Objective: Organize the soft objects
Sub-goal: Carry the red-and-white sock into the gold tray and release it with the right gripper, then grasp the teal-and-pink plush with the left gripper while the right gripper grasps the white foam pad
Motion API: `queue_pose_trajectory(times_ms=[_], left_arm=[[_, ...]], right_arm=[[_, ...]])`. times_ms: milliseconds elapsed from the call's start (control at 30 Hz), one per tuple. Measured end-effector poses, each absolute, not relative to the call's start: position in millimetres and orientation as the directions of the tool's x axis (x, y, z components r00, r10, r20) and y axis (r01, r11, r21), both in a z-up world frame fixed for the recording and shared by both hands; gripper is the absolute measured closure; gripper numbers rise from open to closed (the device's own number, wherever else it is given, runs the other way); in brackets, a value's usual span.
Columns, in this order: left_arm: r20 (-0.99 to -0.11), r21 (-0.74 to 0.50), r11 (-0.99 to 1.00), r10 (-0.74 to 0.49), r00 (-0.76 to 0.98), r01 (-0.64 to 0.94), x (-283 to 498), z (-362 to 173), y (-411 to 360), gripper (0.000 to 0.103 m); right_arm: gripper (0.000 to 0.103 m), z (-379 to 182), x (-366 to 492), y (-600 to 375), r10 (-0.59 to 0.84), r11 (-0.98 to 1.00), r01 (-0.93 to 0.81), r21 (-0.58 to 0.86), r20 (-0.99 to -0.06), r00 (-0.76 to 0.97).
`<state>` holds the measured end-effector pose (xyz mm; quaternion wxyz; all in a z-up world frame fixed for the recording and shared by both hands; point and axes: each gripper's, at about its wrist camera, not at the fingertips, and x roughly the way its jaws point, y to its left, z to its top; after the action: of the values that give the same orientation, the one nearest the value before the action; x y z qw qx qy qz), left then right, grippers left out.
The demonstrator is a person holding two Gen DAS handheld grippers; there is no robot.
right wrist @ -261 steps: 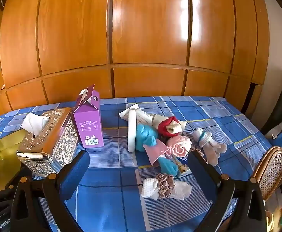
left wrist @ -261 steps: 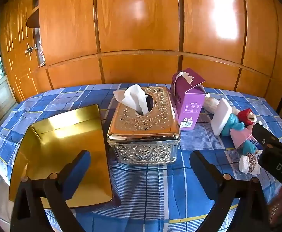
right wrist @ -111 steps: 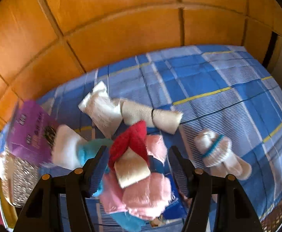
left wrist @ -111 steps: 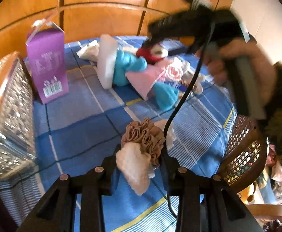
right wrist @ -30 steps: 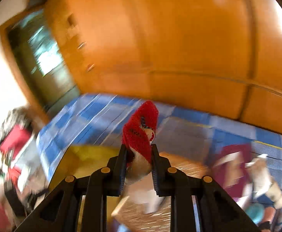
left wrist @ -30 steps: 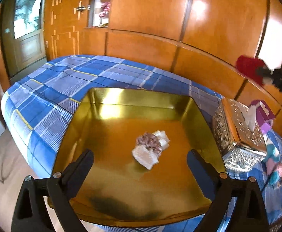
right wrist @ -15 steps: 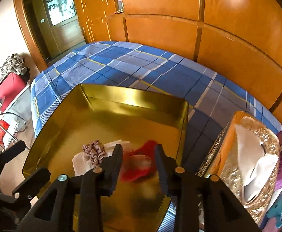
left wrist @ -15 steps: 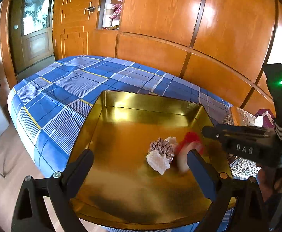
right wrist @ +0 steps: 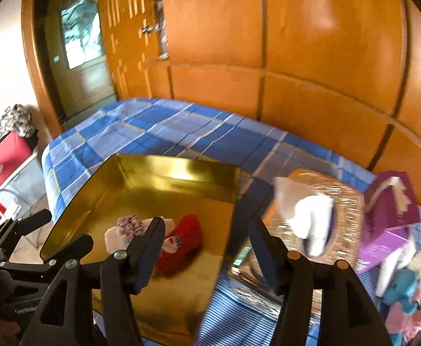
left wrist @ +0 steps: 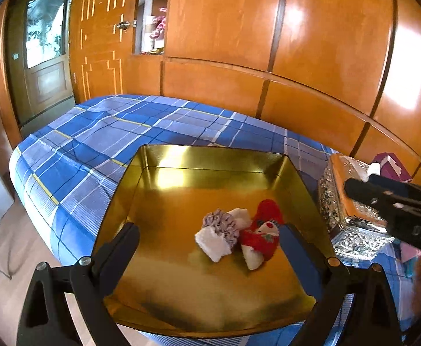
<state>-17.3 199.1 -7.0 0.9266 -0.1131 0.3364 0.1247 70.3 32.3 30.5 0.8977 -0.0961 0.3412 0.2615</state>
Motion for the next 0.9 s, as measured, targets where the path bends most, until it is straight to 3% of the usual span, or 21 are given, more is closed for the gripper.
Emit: queue_pose_trajectory(times_ms=[333,600,900], left_arm=[[-0.64,-0.101,0.967,0.118,0.759,-0.235,-20.2,-2.4,172.8,0.005],[-0.634,-0.08,0.98,0.091,0.768,-0.182,-22.0,0.5,153.8,0.005],[-0.621,-0.061,0.994,0.036,0.783,-0.094,-29.1,7.5,129.7,0.005]], right_arm=[[0.042,54.7,53.8,-34.3,0.314,0.922,-0.387,-0.009,-0.565,0.763],[0.039,52.3,57.2,-90.4,0.254,0.957,-0.29,0.029,-0.569,0.782],[0.039,51.4,66.1,-180.3,0.09,0.996,-0.077,0.046,-0.568,0.818]])
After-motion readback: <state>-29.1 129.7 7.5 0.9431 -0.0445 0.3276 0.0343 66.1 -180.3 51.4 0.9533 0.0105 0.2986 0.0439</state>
